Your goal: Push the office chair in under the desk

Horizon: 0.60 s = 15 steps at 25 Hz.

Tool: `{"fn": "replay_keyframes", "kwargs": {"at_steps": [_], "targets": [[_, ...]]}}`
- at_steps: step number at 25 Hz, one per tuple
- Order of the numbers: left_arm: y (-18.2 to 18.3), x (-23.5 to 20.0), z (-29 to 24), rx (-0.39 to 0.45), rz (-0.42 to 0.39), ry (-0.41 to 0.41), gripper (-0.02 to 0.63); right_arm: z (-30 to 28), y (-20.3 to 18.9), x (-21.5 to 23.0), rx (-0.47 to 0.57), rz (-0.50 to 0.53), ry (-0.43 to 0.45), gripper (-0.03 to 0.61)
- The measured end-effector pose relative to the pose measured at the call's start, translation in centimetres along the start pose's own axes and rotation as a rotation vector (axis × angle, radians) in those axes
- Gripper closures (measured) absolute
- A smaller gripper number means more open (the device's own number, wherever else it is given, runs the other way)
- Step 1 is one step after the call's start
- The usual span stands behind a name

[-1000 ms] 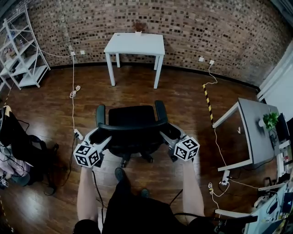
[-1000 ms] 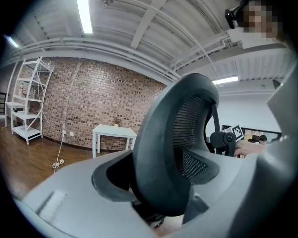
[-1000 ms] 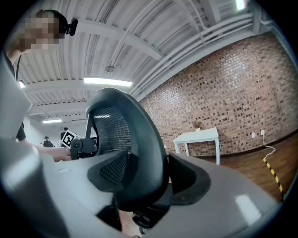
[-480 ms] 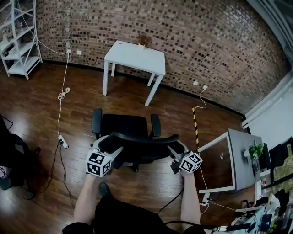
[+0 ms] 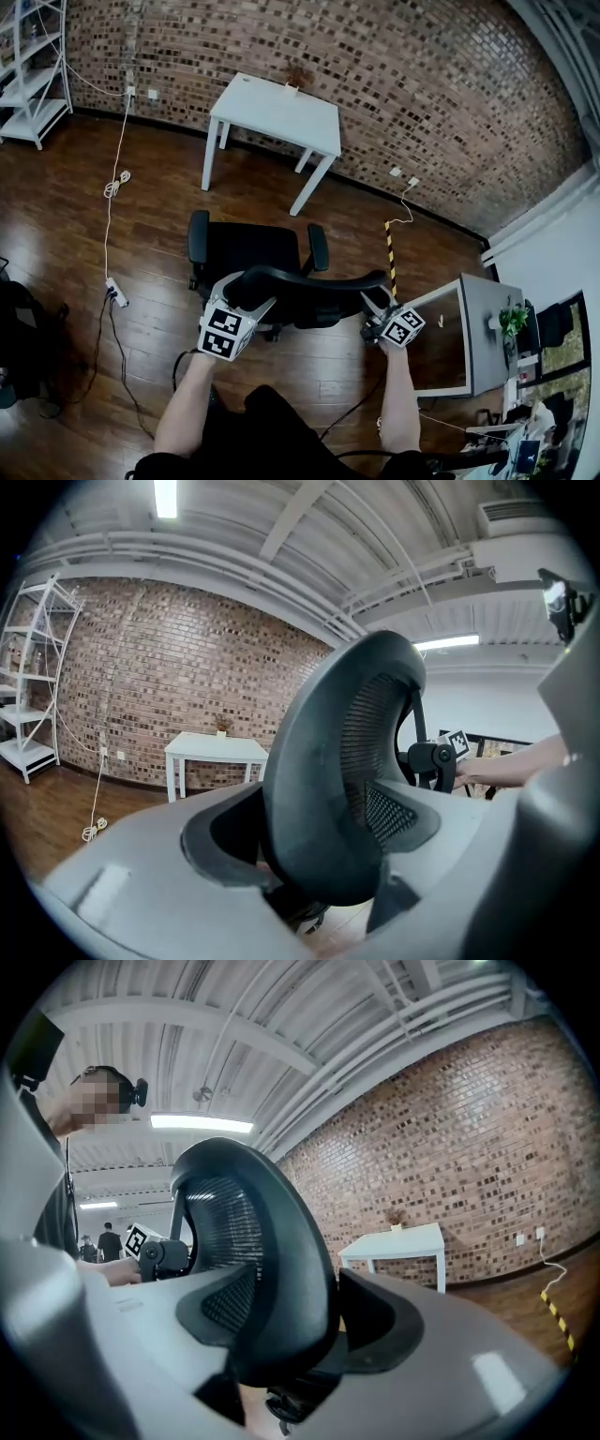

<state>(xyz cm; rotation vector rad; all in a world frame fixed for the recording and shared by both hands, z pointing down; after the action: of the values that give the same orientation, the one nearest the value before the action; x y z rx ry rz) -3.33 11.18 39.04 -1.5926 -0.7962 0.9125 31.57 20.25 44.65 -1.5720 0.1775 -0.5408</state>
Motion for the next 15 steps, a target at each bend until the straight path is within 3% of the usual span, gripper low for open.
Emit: {"fn": "replay_keyframes", "kwargs": {"at_steps": [15], "targets": [[-3.6,-4.8,-16.6,0.063,0.013,0.011,0.189,-5.6,-0.6,14.9,0.002,0.041,0.042,0.307]]}}
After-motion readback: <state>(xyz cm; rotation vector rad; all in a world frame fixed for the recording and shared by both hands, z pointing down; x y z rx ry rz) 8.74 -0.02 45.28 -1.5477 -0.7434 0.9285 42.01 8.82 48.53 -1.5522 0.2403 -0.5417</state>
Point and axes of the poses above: the fingertips, and each gripper's own axes: z backward along the fingers, x to its right, y out of its top, the point moved 5 cm from there along z, backward along the fingers, and after that the axes turned 2 degrees about z, right-handed, at the moved point
